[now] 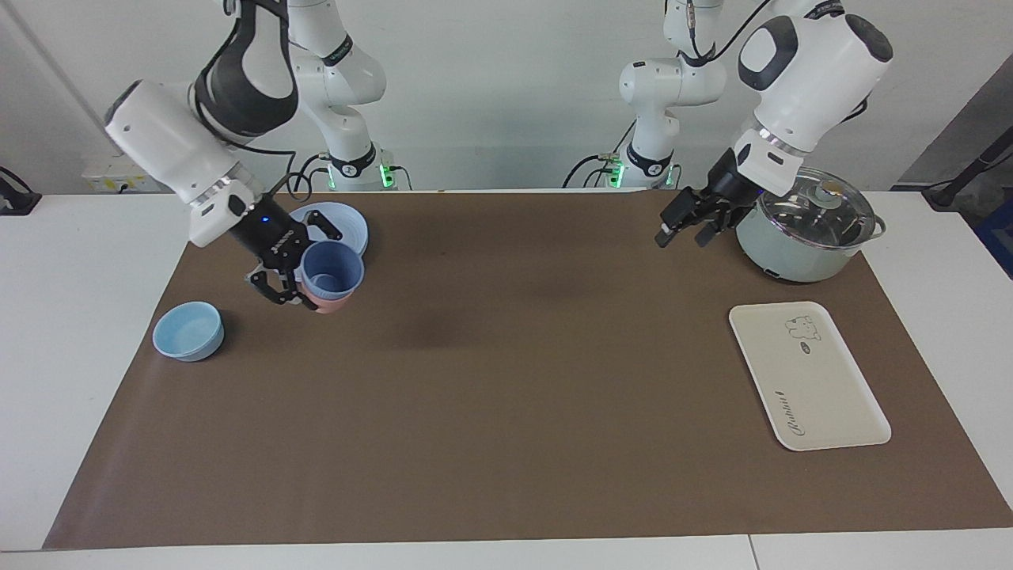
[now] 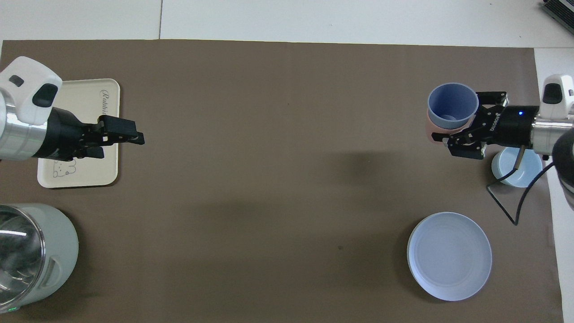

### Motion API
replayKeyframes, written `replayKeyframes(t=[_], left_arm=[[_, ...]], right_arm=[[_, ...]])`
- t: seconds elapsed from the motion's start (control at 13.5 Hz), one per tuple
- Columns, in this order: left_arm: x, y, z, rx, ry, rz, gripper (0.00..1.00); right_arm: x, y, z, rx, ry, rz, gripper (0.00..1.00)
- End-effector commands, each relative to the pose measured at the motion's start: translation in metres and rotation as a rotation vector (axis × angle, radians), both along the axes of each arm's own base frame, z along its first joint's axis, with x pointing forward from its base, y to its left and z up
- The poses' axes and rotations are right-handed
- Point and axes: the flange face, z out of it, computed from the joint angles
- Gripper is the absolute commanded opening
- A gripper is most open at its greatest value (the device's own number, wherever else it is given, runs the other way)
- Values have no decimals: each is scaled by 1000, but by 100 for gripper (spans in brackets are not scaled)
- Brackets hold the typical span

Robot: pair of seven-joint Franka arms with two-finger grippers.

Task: Place cup on tray
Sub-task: 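Bring the cups to center while the left gripper reaches the blue cup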

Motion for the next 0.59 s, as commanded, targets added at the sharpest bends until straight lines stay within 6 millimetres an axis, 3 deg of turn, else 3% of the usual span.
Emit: replayKeyframes(t=[0.0,0.15,0.22,0.3,0.52], left_arm=[[3,-53,-10,-143,-13,120,100],[3,-97,-25,-206,-17,153,100],[0,-117,-33,-219,-17,149,100],[-5,-135,-39,-232,-18,139,100],[-19,-165,-42,-242,-12,94,95]], right_arm=[[-12,69,6,-117,36,9,0],[-30,125,6,-229,53,0,0],[-36,141,6,-256,56,-13,0],[-38,146,5,-258,63,-24,0],[-40,158,2,-259,61,-15,0]])
